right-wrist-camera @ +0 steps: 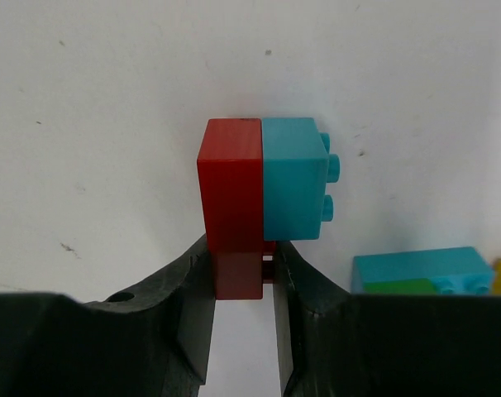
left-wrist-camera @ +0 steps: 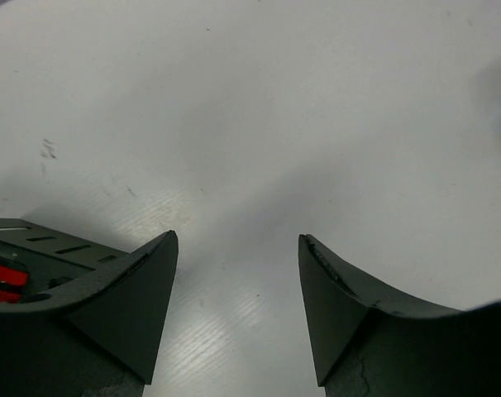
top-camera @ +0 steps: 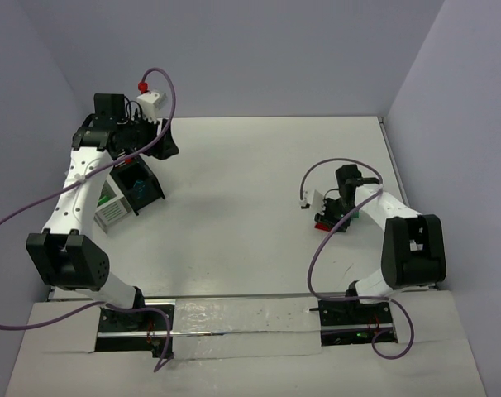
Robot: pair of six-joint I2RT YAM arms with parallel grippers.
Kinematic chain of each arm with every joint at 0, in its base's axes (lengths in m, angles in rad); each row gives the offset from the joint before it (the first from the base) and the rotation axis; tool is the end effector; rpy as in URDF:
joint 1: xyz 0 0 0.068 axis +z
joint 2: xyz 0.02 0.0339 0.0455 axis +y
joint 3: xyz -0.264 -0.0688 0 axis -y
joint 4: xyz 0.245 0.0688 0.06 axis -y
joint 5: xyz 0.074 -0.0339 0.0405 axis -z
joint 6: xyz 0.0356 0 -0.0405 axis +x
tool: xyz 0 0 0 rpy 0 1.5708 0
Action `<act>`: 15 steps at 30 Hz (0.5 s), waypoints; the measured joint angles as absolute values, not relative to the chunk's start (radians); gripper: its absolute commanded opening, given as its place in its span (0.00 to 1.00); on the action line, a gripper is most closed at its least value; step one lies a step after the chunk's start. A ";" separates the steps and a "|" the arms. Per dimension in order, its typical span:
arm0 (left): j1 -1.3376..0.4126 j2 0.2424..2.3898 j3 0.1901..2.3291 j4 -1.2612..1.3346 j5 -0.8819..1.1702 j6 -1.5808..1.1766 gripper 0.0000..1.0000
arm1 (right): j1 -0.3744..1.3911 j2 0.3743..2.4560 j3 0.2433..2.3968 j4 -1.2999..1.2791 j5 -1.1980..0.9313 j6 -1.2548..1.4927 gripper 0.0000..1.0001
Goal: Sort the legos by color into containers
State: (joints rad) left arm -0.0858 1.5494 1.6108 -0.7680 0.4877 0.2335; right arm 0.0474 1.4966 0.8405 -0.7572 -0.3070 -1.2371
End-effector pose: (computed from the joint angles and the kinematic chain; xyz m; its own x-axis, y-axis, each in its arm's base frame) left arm 0.3327 -0.0454 0.3839 -0.5296 0.2507 -0.8103 0.5688 0.8137 -0.1200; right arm 0.2473 0.0225 0.1683 -0.2357 -0.9129 -0.3334 -0.9624 0.2669 -0.0504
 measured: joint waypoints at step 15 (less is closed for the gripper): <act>0.025 1.515 1.502 -0.758 0.876 -0.051 0.77 | 0.576 1.445 1.309 -0.706 -0.403 -1.079 0.00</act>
State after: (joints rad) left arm 0.0247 1.5146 1.5017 -0.7576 0.8761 -0.0506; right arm 0.5761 1.4446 1.3085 -0.7057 -0.4029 -1.0787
